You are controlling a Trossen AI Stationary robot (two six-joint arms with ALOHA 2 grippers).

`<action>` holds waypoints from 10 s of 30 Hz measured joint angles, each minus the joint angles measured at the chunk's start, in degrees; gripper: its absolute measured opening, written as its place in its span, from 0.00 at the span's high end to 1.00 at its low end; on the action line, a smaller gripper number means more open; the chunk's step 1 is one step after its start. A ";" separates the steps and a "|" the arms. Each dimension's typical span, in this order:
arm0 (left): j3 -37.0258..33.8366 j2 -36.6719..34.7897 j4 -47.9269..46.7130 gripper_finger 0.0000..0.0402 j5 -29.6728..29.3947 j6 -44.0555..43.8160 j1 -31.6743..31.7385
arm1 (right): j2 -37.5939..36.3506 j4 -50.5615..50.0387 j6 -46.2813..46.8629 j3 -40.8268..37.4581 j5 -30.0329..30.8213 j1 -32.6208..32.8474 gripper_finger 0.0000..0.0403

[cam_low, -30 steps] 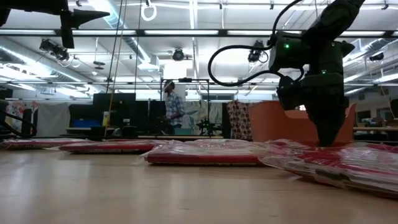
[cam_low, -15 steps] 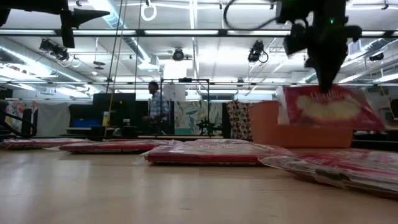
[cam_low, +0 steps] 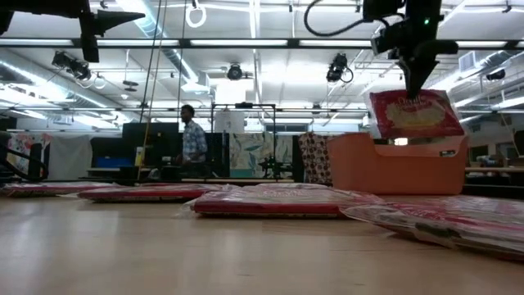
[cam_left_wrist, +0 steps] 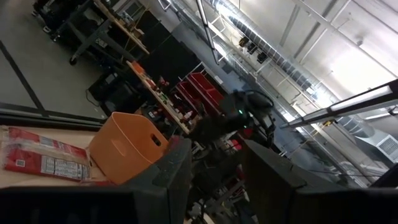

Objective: Sort popcorn bags into baskets
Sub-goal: Put the red popcorn bag into the orange bin

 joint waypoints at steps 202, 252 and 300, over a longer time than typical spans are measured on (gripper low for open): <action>14.12 33.73 -25.13 0.64 5.86 -21.67 -4.37 | 19.48 16.96 -20.40 0.68 -12.40 -18.76 0.86; 27.41 60.56 -42.41 0.47 48.00 -8.29 5.03 | 15.88 42.57 27.50 0.70 -24.19 30.77 0.78; 27.36 30.64 -28.59 0.57 44.74 -16.37 -3.32 | 43.58 58.24 12.81 0.90 -29.51 27.83 0.64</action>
